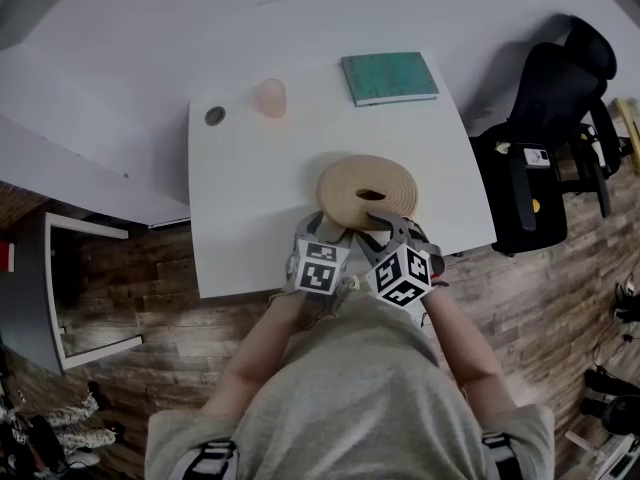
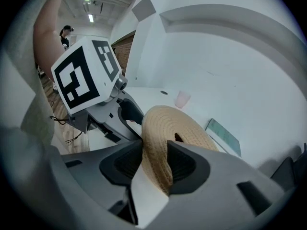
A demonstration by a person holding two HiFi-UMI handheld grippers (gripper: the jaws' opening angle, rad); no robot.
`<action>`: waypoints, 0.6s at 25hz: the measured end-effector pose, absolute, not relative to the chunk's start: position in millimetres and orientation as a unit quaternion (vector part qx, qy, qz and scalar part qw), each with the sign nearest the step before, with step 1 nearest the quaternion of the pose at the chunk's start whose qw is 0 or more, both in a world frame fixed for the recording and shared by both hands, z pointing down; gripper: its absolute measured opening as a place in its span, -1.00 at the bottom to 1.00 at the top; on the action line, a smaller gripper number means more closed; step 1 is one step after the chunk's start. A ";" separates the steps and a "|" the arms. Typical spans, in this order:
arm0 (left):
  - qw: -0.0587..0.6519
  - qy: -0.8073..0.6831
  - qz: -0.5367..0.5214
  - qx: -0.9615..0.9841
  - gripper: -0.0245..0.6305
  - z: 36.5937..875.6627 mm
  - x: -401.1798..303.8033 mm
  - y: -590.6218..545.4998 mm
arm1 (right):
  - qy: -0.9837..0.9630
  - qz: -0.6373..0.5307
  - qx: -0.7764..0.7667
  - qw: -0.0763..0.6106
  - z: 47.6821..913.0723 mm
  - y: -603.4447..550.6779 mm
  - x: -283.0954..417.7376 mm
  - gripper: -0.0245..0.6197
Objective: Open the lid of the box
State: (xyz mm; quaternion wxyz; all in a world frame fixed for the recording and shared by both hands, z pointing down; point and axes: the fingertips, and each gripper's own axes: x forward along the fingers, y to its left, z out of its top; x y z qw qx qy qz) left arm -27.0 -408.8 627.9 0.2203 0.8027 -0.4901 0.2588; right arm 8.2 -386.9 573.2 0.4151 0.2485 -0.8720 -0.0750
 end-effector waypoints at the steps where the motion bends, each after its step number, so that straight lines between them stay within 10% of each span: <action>1: 0.219 -0.491 0.259 0.802 -0.11 628.7 -27.0 -410.1 | -0.871 -0.080 0.245 0.418 574.7 -387.9 8.1 -0.42; 15: 0.209 -0.511 0.263 0.791 -0.11 626.7 -29.7 -415.1 | -0.867 -0.110 0.229 0.429 576.9 -388.8 6.8 -0.50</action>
